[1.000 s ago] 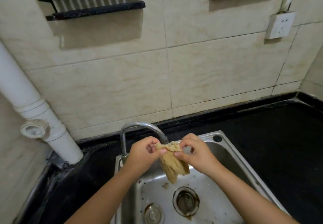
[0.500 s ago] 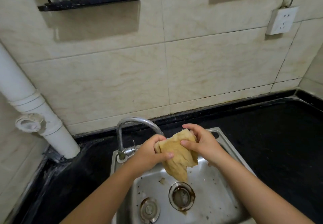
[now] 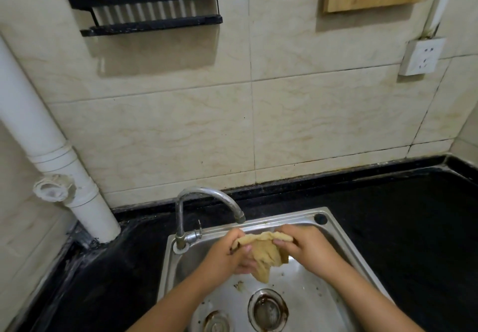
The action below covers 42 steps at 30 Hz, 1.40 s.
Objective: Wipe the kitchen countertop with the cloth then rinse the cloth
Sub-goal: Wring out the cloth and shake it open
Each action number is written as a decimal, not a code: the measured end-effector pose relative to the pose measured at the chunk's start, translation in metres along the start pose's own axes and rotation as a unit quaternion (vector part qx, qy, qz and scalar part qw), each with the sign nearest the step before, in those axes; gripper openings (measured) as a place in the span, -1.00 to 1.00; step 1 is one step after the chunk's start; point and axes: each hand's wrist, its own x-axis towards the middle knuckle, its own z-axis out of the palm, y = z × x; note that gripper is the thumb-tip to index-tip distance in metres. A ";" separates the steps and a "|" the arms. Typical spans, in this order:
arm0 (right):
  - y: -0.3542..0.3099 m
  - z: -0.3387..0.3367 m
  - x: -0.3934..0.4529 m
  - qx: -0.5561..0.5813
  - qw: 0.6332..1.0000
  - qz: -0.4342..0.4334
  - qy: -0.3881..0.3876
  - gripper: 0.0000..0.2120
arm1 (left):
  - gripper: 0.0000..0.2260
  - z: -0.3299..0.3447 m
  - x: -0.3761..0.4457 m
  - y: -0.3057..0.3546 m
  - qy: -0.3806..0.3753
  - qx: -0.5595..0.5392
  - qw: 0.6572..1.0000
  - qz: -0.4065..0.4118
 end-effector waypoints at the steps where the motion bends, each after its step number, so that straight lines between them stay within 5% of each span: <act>1: 0.002 0.002 0.001 0.060 0.998 0.020 -0.004 -0.85 | -0.93 0.000 0.002 -0.002 0.011 0.021 1.000 0.014; 5: 0.011 0.010 0.001 0.139 0.990 -0.010 0.027 -0.77 | -0.72 -0.005 0.001 -0.007 0.045 0.091 0.993 0.067; 8: 0.006 0.006 0.000 0.227 0.973 -0.032 0.013 -0.71 | -0.64 -0.015 0.002 -0.009 0.041 -0.042 0.996 0.061; 12: -0.012 -0.003 0.021 0.363 0.926 0.004 0.107 -0.82 | -0.88 -0.018 0.015 0.014 0.159 -0.248 0.954 0.061; 16: -0.030 0.003 0.049 0.284 0.929 0.022 0.236 -0.62 | -0.73 -0.014 0.028 0.034 0.284 -0.186 0.933 0.119; 20: -0.051 -0.017 0.078 0.225 0.938 -0.053 0.260 -0.69 | -0.59 -0.038 0.037 0.065 0.296 -0.201 0.921 0.152; 22: -0.066 -0.038 0.100 0.199 0.931 -0.115 0.283 -0.92 | -0.68 -0.058 0.044 0.087 0.322 -0.140 0.912 0.213; 30: -0.159 -0.149 0.188 0.065 0.837 -0.316 0.442 -0.74 | -0.84 -0.153 0.069 0.210 0.425 0.091 0.798 0.417; 33: -0.176 -0.160 0.214 0.041 0.832 -0.324 0.449 -0.71 | -0.87 -0.178 0.086 0.228 0.453 0.115 0.785 0.408; 38: -0.175 -0.164 0.260 -0.051 0.915 -0.245 0.316 -0.60 | -0.81 -0.205 0.123 0.232 0.437 0.260 0.811 0.290; 42: -0.179 -0.176 0.272 -0.157 0.900 -0.239 0.328 -0.55 | -0.67 -0.215 0.131 0.243 0.438 0.371 0.784 0.235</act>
